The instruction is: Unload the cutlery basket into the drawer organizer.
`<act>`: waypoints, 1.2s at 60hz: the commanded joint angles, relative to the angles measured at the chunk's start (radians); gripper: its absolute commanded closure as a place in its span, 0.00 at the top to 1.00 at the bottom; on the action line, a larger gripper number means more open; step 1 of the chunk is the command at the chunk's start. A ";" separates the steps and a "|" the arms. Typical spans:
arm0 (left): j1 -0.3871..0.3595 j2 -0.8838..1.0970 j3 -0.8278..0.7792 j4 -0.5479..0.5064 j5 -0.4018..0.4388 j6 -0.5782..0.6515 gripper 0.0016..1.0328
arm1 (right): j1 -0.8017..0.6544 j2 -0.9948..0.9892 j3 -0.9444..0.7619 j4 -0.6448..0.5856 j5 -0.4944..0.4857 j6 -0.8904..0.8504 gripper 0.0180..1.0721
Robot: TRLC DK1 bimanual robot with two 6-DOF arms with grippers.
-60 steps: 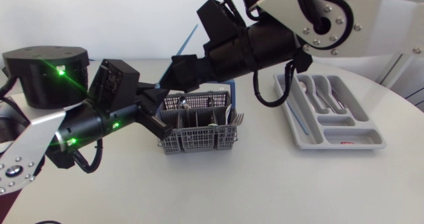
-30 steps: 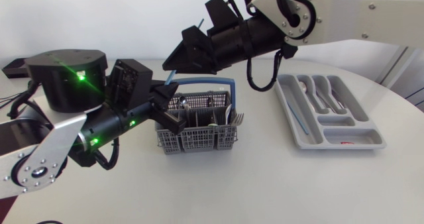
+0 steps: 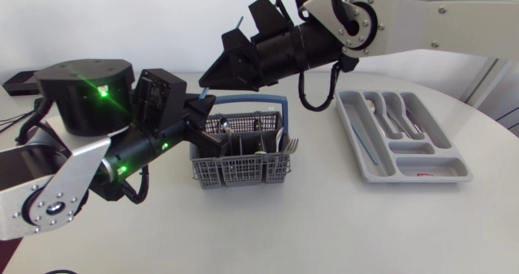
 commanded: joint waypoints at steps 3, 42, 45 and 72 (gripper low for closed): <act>0.002 0.022 0.032 0.021 -0.011 -0.028 0.03 | 0.017 0.006 -0.015 0.034 -0.009 0.027 0.11; 0.008 -0.018 0.023 -0.067 -0.011 -0.009 0.78 | -0.038 -0.044 -0.035 0.069 -0.016 0.026 0.06; 0.011 -0.024 0.017 -0.084 -0.011 0.014 0.79 | -0.055 -0.058 -0.034 0.068 -0.016 0.026 0.06; 0.088 -0.050 0.026 -0.315 0.050 0.118 0.83 | -0.430 -0.181 0.075 -0.362 0.023 -0.319 0.06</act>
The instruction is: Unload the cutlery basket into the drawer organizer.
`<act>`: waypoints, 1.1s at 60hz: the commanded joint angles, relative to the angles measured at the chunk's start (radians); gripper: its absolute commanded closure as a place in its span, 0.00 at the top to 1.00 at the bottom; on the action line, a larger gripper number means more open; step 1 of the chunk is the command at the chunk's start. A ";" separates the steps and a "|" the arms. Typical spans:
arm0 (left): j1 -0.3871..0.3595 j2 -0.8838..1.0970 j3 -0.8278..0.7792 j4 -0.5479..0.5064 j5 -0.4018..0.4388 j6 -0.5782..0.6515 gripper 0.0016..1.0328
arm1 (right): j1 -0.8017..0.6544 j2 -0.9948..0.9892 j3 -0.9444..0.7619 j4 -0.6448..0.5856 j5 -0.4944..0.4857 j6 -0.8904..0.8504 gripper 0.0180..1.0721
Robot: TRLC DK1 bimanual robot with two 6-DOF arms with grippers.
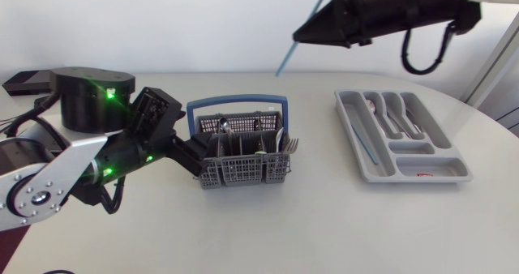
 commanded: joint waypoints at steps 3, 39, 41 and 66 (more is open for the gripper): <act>0.007 -0.007 0.020 -0.036 0.012 0.045 0.83 | -0.138 -0.007 0.027 -0.131 0.015 -0.178 0.06; -0.142 0.185 0.176 -0.166 0.058 0.162 0.83 | -0.428 0.235 0.009 -0.438 0.401 -0.690 0.07; -0.142 0.195 0.187 -0.168 0.069 0.162 0.83 | -0.434 0.254 0.007 -0.438 0.407 -0.692 0.07; -0.165 0.292 0.268 -0.168 0.147 0.214 0.84 | -0.388 0.476 -0.030 -0.274 0.526 -0.649 0.08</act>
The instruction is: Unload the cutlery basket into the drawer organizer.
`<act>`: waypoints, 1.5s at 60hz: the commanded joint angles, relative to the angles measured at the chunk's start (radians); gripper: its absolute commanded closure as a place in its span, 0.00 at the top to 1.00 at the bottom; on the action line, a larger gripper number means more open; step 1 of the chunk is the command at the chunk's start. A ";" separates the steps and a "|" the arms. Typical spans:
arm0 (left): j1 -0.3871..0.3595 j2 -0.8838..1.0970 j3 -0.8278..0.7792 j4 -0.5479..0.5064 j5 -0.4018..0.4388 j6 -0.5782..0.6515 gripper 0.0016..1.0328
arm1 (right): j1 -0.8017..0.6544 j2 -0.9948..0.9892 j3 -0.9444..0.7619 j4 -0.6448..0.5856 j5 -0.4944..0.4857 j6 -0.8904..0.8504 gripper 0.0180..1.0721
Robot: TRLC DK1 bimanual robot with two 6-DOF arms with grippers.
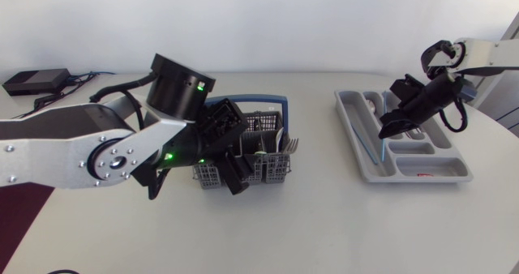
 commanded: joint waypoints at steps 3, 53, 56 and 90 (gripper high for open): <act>-0.017 0.028 0.042 -0.004 0.031 0.033 0.84 | 0.040 0.065 -0.020 0.045 0.030 0.032 0.08; -0.055 0.171 0.132 0.047 0.155 0.064 0.83 | 0.051 0.040 -0.132 0.223 0.111 0.116 0.83; -0.055 0.184 0.145 0.050 0.163 0.064 0.83 | 0.049 0.011 -0.159 0.246 0.107 0.115 0.83; -0.023 0.326 0.274 0.090 0.300 0.042 0.03 | 0.043 -0.136 -0.327 0.339 0.048 0.058 0.87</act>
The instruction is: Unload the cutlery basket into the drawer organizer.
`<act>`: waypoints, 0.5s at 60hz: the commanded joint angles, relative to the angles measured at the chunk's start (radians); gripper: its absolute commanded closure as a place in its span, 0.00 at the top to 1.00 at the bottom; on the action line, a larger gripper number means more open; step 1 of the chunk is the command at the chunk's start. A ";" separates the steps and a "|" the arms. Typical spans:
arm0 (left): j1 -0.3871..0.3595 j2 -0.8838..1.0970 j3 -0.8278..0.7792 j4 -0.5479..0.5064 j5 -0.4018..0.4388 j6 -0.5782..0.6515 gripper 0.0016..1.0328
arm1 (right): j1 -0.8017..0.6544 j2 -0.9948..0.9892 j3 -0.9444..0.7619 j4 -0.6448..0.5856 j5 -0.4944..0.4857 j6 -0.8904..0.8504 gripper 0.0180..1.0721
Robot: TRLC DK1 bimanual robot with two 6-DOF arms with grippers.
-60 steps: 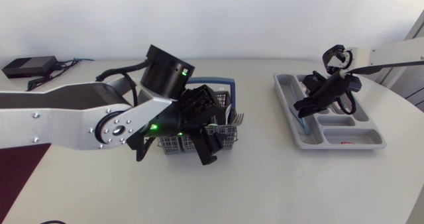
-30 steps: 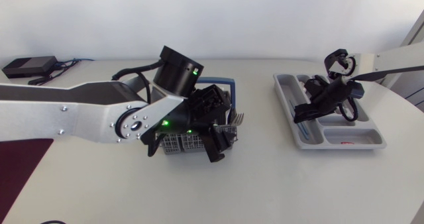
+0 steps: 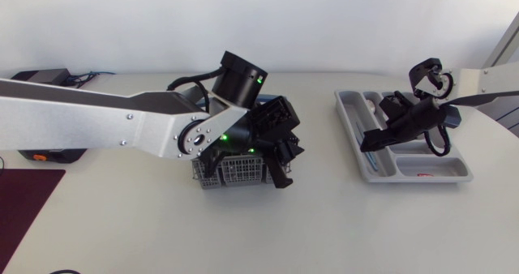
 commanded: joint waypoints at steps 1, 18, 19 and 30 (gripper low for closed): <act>0.018 0.027 0.042 0.005 0.019 -0.010 0.03 | -0.011 -0.025 -0.028 0.010 -0.006 -0.022 0.87; 0.086 0.023 0.126 -0.091 0.125 -0.080 0.03 | -0.023 -0.033 -0.049 0.022 -0.023 -0.038 0.87; 0.094 0.023 0.135 -0.100 0.137 -0.088 0.03 | -0.022 -0.034 -0.049 0.021 -0.023 -0.038 0.87; 0.132 0.021 0.215 -0.176 0.226 -0.163 0.03 | -0.002 -0.094 -0.078 0.019 -0.049 -0.052 0.91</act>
